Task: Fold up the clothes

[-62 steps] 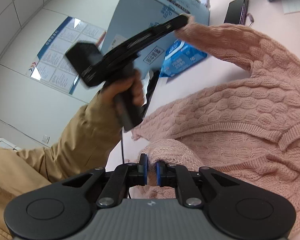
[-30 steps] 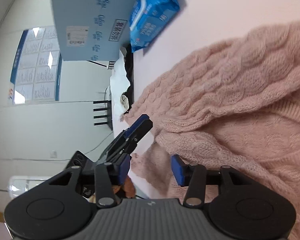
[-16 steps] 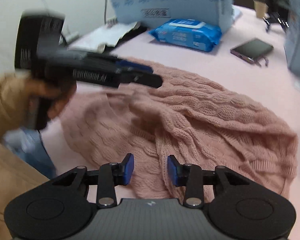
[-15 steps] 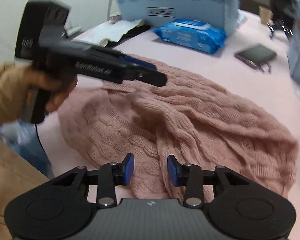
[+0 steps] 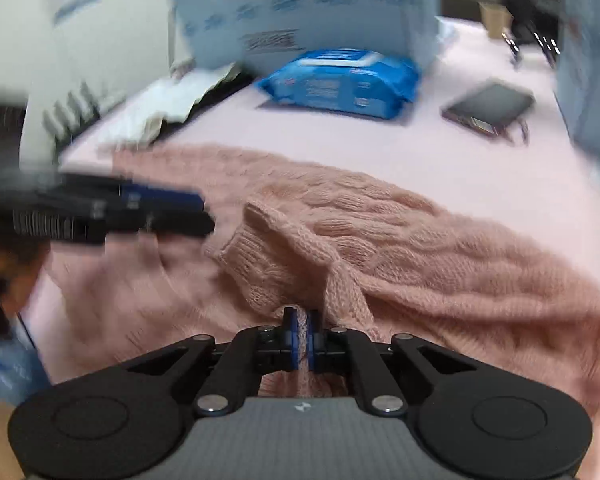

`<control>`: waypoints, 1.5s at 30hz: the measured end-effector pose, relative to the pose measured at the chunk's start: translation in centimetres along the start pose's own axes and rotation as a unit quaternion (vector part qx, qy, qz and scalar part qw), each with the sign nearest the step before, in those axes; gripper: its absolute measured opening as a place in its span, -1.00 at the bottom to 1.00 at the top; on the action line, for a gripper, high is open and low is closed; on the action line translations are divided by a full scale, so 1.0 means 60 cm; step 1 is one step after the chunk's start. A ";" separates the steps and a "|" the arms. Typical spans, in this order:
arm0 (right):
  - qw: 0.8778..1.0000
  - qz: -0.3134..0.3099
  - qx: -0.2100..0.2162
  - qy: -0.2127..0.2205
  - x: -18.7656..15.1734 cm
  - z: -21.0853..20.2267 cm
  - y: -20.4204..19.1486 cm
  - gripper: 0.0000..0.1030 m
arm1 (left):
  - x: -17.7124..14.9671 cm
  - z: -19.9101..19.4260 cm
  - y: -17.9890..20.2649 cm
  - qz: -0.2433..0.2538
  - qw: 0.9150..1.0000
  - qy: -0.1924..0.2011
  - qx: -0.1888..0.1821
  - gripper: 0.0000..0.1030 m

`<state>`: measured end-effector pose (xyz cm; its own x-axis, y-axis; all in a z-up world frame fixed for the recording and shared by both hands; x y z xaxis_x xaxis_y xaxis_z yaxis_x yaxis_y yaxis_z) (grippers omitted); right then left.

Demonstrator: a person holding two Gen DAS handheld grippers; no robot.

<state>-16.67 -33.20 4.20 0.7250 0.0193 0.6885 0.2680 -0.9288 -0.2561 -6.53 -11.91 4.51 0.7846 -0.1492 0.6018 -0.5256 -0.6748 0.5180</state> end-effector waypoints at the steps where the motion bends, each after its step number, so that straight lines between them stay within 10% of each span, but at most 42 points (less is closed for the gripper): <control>1: 1.000 0.011 0.016 0.013 0.000 -0.015 0.002 -0.91 | 0.001 -0.004 -0.002 -0.004 1.000 0.004 0.000 -0.23; 6: 0.996 -0.044 0.077 0.008 -0.002 -0.040 -0.030 -0.91 | 0.009 -0.022 0.000 -0.009 1.000 0.023 -0.007 -0.23; 15: 0.972 -0.227 0.014 -0.062 -0.058 0.017 -0.132 -0.57 | -0.014 -0.007 0.045 0.026 0.999 -0.008 -0.033 -0.22; 18: 0.977 -0.205 -0.029 -0.054 -0.056 -0.028 -0.126 0.02 | -0.042 0.020 0.056 0.057 0.998 -0.039 -0.013 -0.22; 29: 0.985 -0.069 -0.145 -0.068 -0.118 -0.077 -0.008 -0.26 | -0.065 0.062 0.058 0.101 0.992 -0.052 0.056 -0.22; 38: 0.995 0.004 -0.101 0.025 -0.078 -0.164 0.023 -0.20 | -0.028 0.000 0.055 0.070 0.996 0.010 0.053 -0.17; 45: 0.991 -0.049 -0.112 0.047 0.007 -0.097 0.053 -0.20 | -0.007 0.074 0.114 0.099 0.995 0.003 0.030 -0.03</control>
<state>-19.21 -38.31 7.59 0.6374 0.0890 0.7653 0.1799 -0.9831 -0.0355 -9.01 -19.64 5.10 0.6659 -0.2790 0.6920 -0.6486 -0.6748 0.3521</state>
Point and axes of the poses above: each gripper's, at about its wrist camera, not at the fingertips, and z roughly the way its jaws point, y to its right, x to its top, the point moved 1 cm from there along z, roughly the way its jaws point, and after that the axes turned 14 degrees about -z, right-handed, at the moved point
